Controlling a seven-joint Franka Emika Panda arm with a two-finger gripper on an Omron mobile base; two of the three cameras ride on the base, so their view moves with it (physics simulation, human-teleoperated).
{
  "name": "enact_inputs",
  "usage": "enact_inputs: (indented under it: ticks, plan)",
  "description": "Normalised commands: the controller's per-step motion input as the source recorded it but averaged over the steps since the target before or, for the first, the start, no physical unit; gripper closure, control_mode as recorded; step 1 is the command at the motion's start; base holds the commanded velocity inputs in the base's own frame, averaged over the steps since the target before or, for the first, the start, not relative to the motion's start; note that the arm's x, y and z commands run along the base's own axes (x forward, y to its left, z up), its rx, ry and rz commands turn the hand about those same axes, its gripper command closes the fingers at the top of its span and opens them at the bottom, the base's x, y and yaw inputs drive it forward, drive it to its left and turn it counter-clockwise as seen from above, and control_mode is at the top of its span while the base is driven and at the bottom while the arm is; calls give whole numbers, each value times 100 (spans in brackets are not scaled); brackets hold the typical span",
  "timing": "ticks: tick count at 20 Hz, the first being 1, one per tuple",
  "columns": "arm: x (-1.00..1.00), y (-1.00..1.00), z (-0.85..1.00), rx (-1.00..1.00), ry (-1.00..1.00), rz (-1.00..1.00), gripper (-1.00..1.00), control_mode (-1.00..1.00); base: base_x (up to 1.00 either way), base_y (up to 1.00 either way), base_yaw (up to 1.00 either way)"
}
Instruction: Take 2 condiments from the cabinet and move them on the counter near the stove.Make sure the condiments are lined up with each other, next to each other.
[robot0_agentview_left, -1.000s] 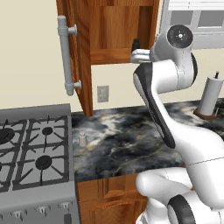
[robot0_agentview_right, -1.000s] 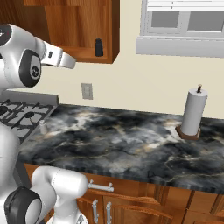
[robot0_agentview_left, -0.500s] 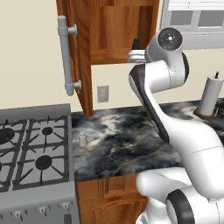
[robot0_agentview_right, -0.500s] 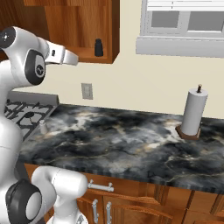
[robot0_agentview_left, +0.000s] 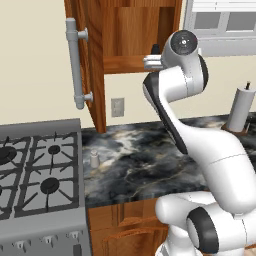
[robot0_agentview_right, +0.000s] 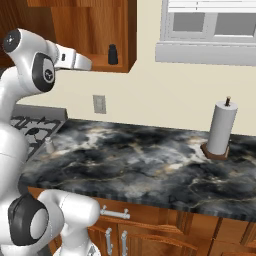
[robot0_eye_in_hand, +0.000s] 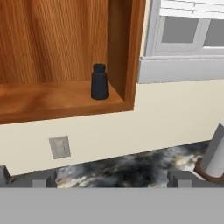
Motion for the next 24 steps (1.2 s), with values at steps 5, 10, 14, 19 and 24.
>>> enact_inputs:
  ticks: [5, 10, 14, 19, 24]
  plan:
    - [28, 0, 0, 0, 0, -5, -100, -100, 0, 0, 0]
    - [24, -2, 0, 0, 0, -6, -100, -100, 0, 0, 0]
    - [18, -4, 0, 0, 0, -6, -100, -100, 0, 0, 0]
    - [17, -7, 0, 0, 0, -6, -100, -100, 0, 0, 0]
    - [16, -12, 0, 0, 1, -4, -100, -100, 0, 0, 0]
